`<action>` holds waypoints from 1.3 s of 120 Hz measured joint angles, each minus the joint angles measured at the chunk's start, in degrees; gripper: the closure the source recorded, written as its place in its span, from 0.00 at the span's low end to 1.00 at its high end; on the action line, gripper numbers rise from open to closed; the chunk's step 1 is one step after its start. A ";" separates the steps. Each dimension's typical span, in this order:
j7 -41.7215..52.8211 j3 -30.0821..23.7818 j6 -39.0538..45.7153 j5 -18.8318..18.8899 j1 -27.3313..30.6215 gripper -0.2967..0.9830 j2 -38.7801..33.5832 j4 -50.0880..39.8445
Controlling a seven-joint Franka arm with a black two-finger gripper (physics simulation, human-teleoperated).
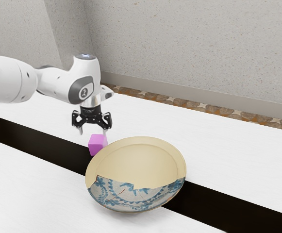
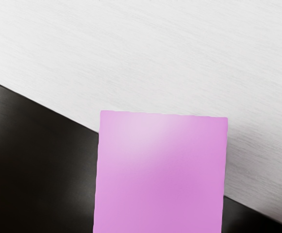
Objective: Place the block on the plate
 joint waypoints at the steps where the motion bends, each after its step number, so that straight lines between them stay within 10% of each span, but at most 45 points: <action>1: 0.02 0.00 0.06 -0.07 0.00 0.23 0.20 0.09; 99: 1.66 0.35 1.87 -7.62 2.31 0.23 7.12 3.02; 156: 2.06 0.43 2.54 -7.68 2.27 0.48 6.12 2.96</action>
